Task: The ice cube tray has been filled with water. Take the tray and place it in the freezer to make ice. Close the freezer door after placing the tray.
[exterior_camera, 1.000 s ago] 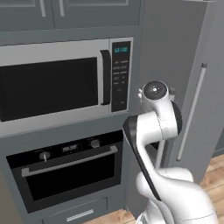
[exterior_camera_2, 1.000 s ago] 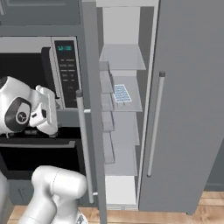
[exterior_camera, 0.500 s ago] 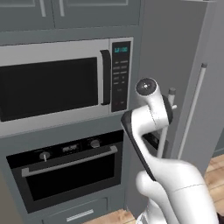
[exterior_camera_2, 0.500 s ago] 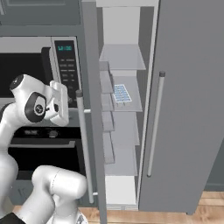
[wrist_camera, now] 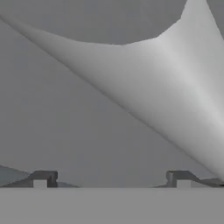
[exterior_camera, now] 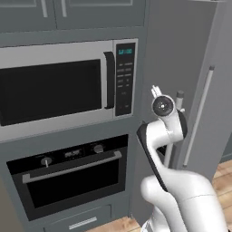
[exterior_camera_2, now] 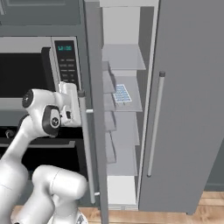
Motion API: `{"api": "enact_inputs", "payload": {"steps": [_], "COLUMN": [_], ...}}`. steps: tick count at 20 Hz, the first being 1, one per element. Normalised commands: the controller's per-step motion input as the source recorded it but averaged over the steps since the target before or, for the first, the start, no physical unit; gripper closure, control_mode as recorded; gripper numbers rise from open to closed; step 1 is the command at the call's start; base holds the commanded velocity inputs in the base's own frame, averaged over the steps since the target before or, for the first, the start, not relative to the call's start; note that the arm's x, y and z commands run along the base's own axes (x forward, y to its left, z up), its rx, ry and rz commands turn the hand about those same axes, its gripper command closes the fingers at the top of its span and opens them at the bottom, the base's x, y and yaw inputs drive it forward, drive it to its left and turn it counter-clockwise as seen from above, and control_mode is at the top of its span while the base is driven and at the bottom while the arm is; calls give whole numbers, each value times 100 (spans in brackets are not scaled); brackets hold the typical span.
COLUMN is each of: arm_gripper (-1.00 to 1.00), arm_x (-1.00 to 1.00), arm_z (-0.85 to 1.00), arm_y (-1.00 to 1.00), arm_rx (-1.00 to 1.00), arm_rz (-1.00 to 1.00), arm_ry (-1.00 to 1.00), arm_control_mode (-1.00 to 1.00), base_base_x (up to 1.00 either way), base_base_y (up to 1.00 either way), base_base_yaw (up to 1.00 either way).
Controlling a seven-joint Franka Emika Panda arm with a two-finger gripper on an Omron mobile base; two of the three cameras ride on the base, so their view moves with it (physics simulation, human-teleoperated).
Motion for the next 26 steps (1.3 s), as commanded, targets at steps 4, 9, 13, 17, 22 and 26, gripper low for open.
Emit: {"api": "enact_inputs", "payload": {"steps": [4,9,13,17,22,26], "arm_gripper": [-100,-100,-100,-100,-100,-100], "arm_x": [27,52,78,87,93,81], "arm_z": [-2,0,0,0,0,3], "arm_y": [-58,-56,-49,-38,-27,-18], "arm_rx": [0,5,9,11,14,14], "arm_rz": [0,0,8,19,28,35], "arm_ry": [-16,-2,0,0,0,0], "arm_control_mode": [-100,-100,-100,-100,-100,-100], "base_base_x": [0,0,0,0,0,0], "base_base_y": [0,0,0,0,0,0], "base_base_yaw": [0,0,0,0,0,0]}}
